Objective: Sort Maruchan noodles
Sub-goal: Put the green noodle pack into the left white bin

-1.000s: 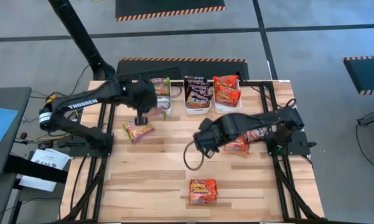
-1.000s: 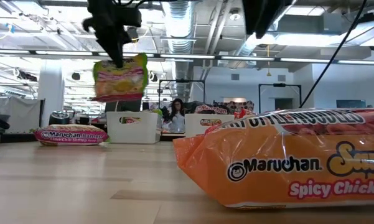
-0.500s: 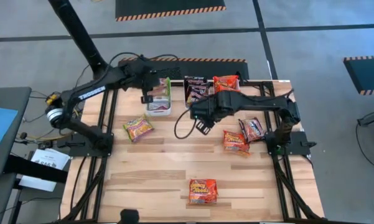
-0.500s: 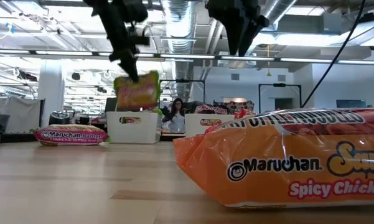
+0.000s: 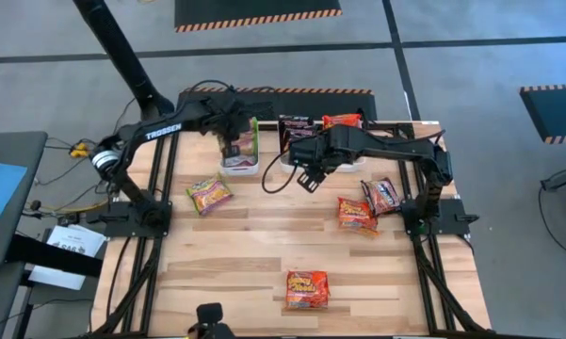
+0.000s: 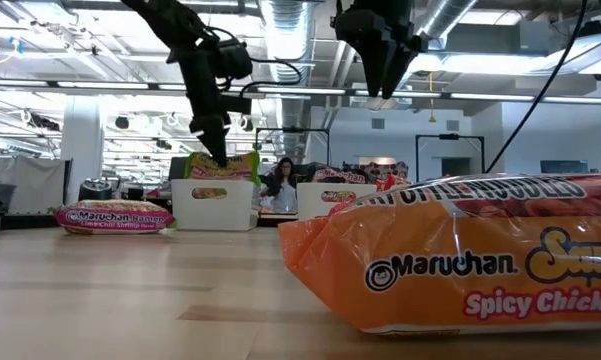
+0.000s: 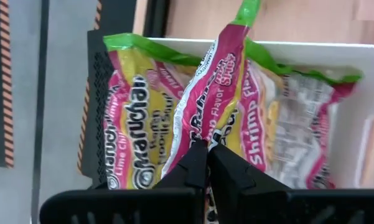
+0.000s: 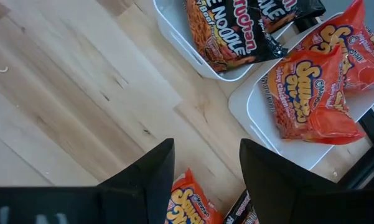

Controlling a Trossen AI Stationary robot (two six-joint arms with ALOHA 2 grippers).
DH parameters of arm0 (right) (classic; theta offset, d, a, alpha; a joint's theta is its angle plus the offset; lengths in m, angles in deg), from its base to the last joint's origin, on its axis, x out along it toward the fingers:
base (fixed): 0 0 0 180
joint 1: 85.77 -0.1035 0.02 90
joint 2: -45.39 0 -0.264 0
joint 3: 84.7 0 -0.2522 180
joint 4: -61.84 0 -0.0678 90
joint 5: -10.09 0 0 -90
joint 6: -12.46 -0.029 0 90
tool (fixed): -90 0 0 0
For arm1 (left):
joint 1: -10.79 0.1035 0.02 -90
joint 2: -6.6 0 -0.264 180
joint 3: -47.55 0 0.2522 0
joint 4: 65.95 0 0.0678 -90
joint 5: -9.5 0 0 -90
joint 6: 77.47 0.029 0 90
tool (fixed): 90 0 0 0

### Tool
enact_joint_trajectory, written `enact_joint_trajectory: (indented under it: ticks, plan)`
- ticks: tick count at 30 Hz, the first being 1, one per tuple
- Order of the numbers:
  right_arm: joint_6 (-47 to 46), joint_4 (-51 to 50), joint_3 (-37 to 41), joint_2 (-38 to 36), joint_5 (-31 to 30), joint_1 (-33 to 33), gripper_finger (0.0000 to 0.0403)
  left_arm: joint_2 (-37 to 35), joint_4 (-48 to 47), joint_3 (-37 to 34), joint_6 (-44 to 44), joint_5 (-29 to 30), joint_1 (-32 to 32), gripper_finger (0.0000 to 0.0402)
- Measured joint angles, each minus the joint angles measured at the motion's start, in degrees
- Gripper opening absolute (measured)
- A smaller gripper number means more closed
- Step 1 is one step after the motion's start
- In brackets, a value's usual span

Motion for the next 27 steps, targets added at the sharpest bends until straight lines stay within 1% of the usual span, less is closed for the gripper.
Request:
enact_joint_trajectory:
  ticks: [7, 16, 20, 23, 27]
  plan:
    - [0.01, 0.01, 0.00, 0.00, 0.04, -0.04, 0.0205, 0.55, 5.29, 0.00, -1.81, 0.45, 0.29, 0.0000]
    - [1.40, -0.03, 0.00, 0.00, 0.06, -0.04, 0.0205, 0.55, 5.02, -0.04, -2.18, 0.44, 0.75, 0.0004]
    - [2.81, -0.01, 0.00, 0.00, 0.08, -0.04, 0.0205, 0.55, 3.72, -0.04, -2.70, -1.11, 0.75, 0.0026]
    - [2.92, -0.02, 0.00, 0.00, 0.08, -0.04, 0.0205, 0.55, 2.76, -0.04, -3.01, -2.53, 0.75, 0.0052]
    - [3.42, -0.01, 0.00, 0.00, 0.08, -0.02, 0.0205, 0.55, 1.87, -0.04, -4.77, -2.32, 0.73, 0.0090]
